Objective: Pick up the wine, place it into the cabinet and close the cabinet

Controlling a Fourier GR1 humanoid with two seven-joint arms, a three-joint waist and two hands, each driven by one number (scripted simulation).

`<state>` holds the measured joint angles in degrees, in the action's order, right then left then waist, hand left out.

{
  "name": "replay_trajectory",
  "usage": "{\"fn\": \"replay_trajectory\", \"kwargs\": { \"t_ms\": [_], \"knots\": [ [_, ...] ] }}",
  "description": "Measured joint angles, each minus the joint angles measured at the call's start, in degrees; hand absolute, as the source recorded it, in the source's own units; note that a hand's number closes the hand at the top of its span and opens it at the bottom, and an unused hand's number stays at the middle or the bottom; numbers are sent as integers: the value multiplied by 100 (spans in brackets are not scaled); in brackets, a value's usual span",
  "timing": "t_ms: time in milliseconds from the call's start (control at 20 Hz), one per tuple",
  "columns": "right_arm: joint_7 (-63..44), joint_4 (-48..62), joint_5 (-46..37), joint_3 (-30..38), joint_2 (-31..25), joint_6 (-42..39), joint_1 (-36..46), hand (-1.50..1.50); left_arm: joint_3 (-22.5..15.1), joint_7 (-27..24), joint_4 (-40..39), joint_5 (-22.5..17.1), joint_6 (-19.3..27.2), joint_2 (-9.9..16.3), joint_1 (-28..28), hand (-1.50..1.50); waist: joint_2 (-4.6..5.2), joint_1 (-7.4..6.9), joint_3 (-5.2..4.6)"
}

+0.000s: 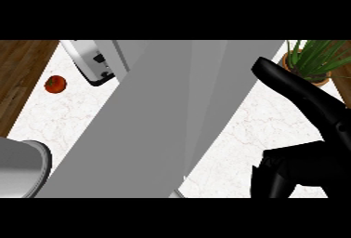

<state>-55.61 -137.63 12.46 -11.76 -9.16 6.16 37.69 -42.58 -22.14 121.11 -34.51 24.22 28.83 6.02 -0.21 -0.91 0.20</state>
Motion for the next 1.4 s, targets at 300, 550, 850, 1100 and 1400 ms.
{"fn": "replay_trajectory", "kwargs": {
  "t_ms": [300,550,850,1100,1400],
  "knots": [
    [-165,97,-99,-943,570,212,222,150,894,-447,375,-650,-933,842,827,150,-22,-45,-29],
    [-164,556,-359,-1711,808,478,723,150,1912,-835,327,-1278,-1765,1412,1475,150,-28,-85,-40],
    [368,1777,-602,-2253,887,1082,1556,150,2988,-946,61,-2040,-2868,1963,1914,150,-10,-137,-38],
    [936,3118,-709,-2235,903,1567,2404,150,3593,-834,-82,-2534,-3566,2290,2131,150,9,-196,-36],
    [1772,4817,-358,-2070,910,2018,3185,150,3989,-789,-420,-2794,-4185,2353,2193,150,44,-235,-35]
  ]
}}
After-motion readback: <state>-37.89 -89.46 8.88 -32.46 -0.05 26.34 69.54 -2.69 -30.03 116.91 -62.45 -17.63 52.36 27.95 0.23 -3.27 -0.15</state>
